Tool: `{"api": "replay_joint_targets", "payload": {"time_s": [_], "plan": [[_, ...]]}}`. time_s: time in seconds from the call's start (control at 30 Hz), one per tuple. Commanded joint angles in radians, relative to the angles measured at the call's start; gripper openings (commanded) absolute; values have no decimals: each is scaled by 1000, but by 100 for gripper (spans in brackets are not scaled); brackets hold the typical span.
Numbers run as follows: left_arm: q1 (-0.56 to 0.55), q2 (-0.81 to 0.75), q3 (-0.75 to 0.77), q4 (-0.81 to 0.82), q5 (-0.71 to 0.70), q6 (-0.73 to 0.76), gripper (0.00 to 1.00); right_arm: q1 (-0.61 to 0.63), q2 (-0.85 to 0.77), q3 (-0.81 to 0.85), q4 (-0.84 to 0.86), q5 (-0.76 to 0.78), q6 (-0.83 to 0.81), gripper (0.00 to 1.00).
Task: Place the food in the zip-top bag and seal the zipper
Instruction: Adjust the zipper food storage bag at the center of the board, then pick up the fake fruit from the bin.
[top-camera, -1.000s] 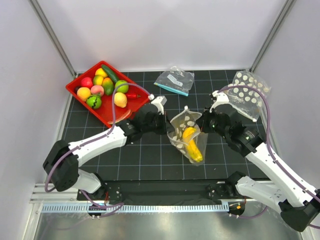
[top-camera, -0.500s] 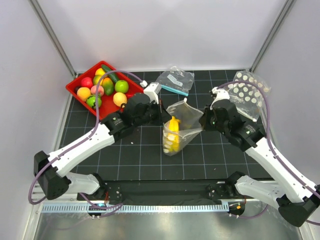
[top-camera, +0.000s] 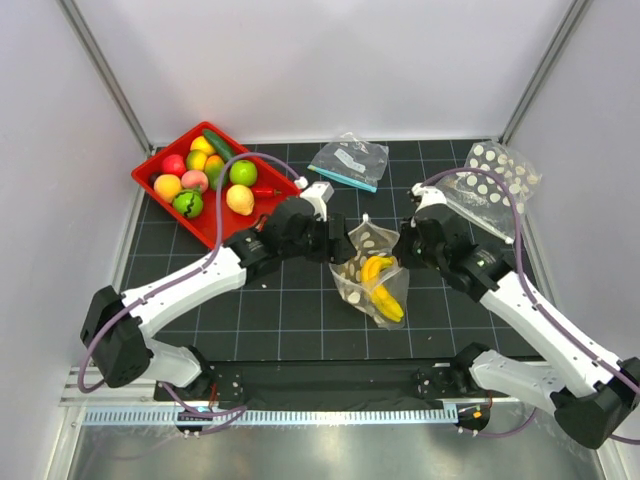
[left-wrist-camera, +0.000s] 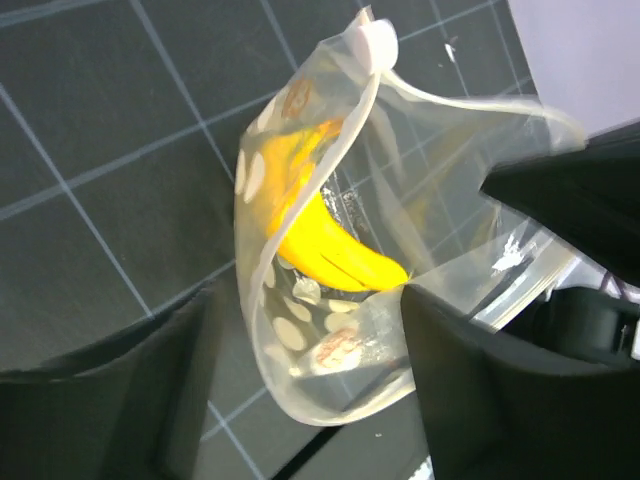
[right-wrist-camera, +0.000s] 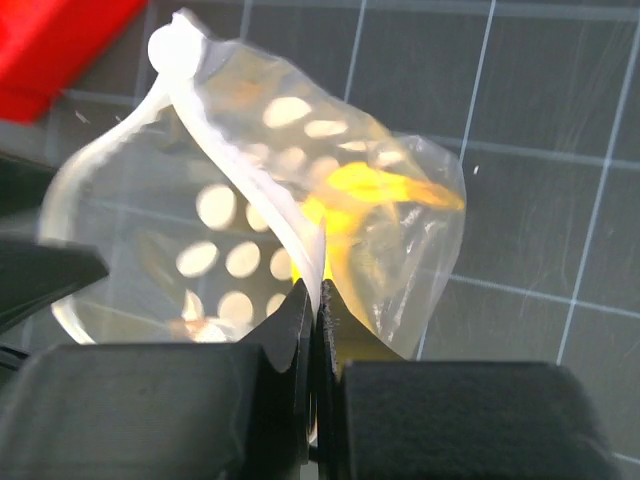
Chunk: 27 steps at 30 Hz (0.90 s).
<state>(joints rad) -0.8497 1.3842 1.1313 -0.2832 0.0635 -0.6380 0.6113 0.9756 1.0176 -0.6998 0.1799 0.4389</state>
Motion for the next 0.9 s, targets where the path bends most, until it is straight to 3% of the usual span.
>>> {"api": "replay_joint_targets", "payload": {"time_s": [0.0,0.13,0.33,0.47,0.6,0.87], "plan": [[0,3,-24,64,-42,17,79,-2,17,-28,86,-42,-8,4],[14,-79,-59,65,-167,50,97,-1,25,-27,97,-53,-20,10],[179,-140,-15,-63,-189,57,98,-2,-12,-19,100,-42,-26,12],[325,-90,77,-244,-221,83,100,-2,-37,-14,102,-43,-26,12],[451,-4,162,-300,-249,84,100,-2,-49,1,97,-46,-28,12],[479,189,329,-373,-294,97,100,-1,-43,24,83,-54,-48,12]]}}
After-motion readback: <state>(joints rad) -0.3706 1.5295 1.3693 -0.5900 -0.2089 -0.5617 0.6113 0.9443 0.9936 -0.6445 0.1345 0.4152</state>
